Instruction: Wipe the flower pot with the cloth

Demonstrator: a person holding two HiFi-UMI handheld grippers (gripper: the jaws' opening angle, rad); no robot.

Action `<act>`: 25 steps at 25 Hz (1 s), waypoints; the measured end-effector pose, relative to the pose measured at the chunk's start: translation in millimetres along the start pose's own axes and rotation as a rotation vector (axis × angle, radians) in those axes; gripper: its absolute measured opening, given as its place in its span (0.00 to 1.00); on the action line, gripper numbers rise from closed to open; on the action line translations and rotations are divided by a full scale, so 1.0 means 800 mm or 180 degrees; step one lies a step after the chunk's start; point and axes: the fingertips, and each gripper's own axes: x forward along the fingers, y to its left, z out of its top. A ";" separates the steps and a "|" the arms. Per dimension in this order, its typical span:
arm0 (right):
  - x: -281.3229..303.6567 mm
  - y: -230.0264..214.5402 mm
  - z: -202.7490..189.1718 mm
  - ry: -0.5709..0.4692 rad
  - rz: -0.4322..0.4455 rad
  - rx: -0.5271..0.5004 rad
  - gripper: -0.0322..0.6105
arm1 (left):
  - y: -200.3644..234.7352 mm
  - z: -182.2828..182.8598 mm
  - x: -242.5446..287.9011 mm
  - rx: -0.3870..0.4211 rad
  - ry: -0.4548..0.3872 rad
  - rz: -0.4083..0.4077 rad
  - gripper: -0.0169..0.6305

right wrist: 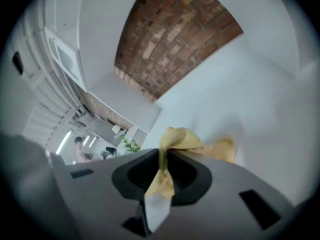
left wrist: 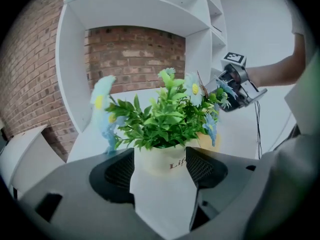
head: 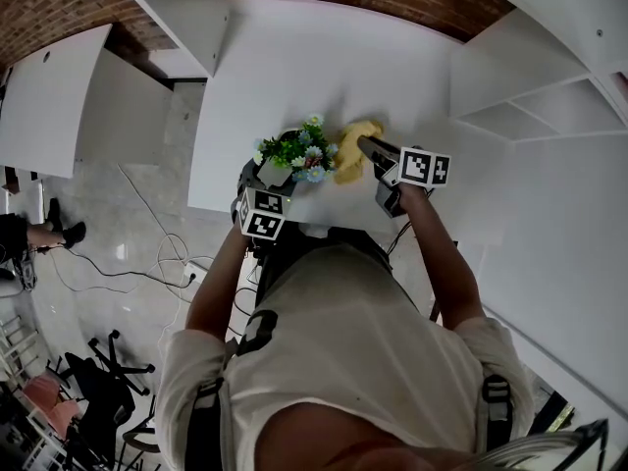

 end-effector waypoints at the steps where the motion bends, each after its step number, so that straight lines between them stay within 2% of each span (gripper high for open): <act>1: -0.015 0.004 0.025 -0.0045 -0.0097 -0.0254 0.15 | 0.006 -0.001 -0.004 -0.0036 -0.0017 0.0031 0.54; 4: -0.053 0.024 0.083 -0.0160 -0.0376 -0.1020 0.15 | 0.030 0.001 -0.024 -0.0153 -0.0078 0.0145 0.54; 6: -0.064 0.030 0.098 -0.0162 -0.0553 -0.1437 0.15 | 0.050 0.008 -0.044 -0.0188 -0.0144 0.0269 0.54; 8: -0.055 0.024 0.084 0.0024 -0.0654 -0.1746 0.15 | 0.073 0.007 -0.067 -0.0207 -0.0200 0.0423 0.54; 10: -0.029 0.001 0.047 0.0370 -0.0715 -0.1913 0.16 | 0.094 0.002 -0.093 -0.0226 -0.0228 0.0549 0.54; 12: -0.008 -0.035 0.008 0.0687 -0.0907 -0.2031 0.22 | 0.111 -0.001 -0.115 -0.0262 -0.0245 0.0605 0.54; 14: 0.002 -0.072 -0.024 0.0937 -0.1154 -0.2088 0.44 | 0.119 -0.004 -0.133 -0.0326 -0.0242 0.0538 0.54; 16: 0.000 -0.093 -0.046 0.1048 -0.1285 -0.2043 0.54 | 0.114 -0.008 -0.144 -0.0413 -0.0251 0.0376 0.54; 17: -0.006 -0.095 -0.049 0.1010 -0.1305 -0.2000 0.56 | 0.109 -0.009 -0.147 -0.0456 -0.0268 0.0293 0.54; 19: -0.020 -0.089 -0.040 0.0814 -0.1295 -0.1912 0.57 | 0.099 -0.009 -0.148 -0.0542 -0.0327 0.0188 0.46; 21: -0.032 -0.067 -0.025 0.0590 -0.1227 -0.1838 0.57 | 0.095 -0.010 -0.149 -0.0659 -0.0402 0.0130 0.45; 23: -0.039 -0.030 -0.013 0.0373 -0.1070 -0.1749 0.56 | 0.090 -0.007 -0.150 -0.0778 -0.0495 0.0025 0.45; 25: -0.039 0.018 -0.011 0.0196 -0.0766 -0.1591 0.52 | 0.083 0.003 -0.152 -0.0841 -0.0617 -0.0140 0.39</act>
